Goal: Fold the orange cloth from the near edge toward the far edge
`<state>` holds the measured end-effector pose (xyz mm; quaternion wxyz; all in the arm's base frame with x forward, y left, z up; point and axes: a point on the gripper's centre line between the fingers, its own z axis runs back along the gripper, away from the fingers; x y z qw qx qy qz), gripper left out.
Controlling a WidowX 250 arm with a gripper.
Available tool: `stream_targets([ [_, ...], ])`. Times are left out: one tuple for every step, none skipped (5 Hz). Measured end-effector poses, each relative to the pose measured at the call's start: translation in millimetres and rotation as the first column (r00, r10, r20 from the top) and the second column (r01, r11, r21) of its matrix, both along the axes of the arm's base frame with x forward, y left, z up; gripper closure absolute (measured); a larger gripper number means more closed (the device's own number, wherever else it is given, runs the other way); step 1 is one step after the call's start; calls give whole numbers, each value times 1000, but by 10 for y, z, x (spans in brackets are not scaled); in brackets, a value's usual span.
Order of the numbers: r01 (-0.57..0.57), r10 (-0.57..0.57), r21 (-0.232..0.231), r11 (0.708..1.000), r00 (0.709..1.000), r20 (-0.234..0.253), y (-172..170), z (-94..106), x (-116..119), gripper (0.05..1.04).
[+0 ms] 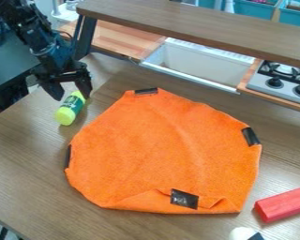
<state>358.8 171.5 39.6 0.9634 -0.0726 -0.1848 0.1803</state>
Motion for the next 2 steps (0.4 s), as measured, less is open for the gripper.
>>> stream_targets([
  [3, -3, -13, 1000, 999, -36, -23, -134, -38, 83],
  [100, -94, 65, 993, 991, -94, -301, -103, -75, 83],
])
